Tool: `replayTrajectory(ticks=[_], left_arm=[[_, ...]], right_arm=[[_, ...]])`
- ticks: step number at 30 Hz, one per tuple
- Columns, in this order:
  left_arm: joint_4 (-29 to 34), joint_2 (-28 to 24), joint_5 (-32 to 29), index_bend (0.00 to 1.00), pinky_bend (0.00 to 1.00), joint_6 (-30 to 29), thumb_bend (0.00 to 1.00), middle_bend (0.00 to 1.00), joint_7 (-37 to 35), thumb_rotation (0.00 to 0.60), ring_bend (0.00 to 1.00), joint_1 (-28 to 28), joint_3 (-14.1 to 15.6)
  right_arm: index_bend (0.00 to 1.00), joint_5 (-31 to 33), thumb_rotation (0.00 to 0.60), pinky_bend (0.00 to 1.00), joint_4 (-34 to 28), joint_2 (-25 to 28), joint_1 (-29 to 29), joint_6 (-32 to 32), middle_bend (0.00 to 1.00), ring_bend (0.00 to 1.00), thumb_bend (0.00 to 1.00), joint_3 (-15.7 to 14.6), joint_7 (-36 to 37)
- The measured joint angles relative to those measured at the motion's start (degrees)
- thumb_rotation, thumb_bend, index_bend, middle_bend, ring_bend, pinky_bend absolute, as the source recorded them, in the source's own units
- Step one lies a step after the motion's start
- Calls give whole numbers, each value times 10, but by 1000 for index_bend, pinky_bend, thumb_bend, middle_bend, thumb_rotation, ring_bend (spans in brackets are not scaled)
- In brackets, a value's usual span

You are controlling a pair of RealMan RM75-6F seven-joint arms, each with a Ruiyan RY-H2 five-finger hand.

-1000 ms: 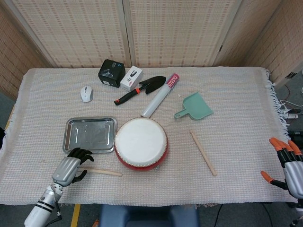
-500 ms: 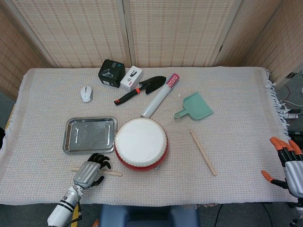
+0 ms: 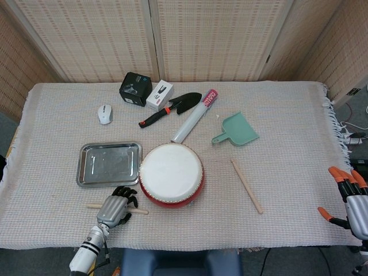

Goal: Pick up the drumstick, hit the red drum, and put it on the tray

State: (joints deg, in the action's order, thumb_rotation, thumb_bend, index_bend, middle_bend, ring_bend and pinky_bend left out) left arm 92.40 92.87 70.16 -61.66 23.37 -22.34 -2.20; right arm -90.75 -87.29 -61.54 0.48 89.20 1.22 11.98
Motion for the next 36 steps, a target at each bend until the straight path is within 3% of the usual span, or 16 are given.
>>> replayTrajectory(ticks=[15,22,30,36], left_arm=[[-14,11,-19,541,80,-2,355,208,-4,600,114,-4,2],[-9,8,-18,587,88,-8,356,226,-56,600,118,4,-1],[36,-38,-7,578,96,-4,354,229,-229,600,119,25,-12],[69,-90,15,593,100,11,354,253,-444,600,119,42,-25]], right_arm=[[67,-3,600,54,9,-3,1,1,69,0,183,0,9],[67,-3,600,54,10,-3,1,4,69,0,182,1,12],[67,-7,600,54,4,-1,4,1,69,0,183,-1,5],[67,-10,600,54,-1,-2,5,0,69,0,183,-2,-1]])
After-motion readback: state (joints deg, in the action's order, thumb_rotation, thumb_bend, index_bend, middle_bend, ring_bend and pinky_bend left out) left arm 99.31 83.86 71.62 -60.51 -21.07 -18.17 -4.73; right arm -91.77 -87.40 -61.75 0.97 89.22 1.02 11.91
